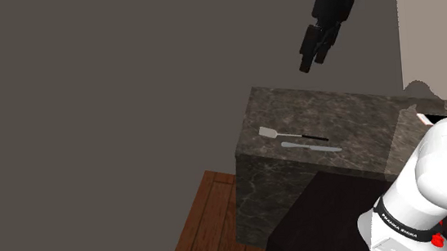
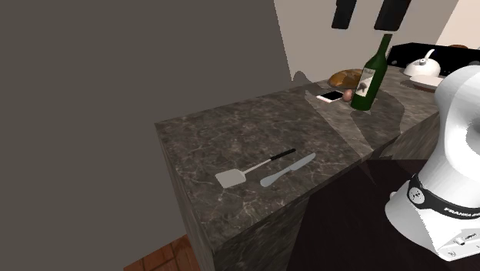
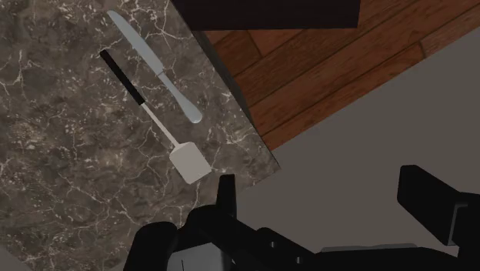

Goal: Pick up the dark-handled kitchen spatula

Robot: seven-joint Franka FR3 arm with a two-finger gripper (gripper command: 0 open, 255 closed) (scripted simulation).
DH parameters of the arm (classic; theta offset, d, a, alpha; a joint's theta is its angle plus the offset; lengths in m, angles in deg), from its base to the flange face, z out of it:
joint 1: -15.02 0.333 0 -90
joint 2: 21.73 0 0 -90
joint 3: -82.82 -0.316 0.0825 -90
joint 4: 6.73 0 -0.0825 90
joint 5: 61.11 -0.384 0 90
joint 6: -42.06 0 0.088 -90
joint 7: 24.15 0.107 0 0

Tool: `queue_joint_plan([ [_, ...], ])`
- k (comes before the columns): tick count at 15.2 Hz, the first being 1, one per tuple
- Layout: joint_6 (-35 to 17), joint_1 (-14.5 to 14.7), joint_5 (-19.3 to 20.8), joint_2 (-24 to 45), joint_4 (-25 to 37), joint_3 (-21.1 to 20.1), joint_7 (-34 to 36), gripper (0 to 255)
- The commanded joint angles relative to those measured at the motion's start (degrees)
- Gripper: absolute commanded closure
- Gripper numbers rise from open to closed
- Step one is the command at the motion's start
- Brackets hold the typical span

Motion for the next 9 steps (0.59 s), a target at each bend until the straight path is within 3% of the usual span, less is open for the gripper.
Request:
queue_joint_plan([
  [1, 0.0, 0.0, 0.0, 0.0, 0.0, 0.0, 0.0, 0],
  [9, -11.57, 0.04, 4.69, 3.4, -10.69, 5.57, -11.97, 0],
])
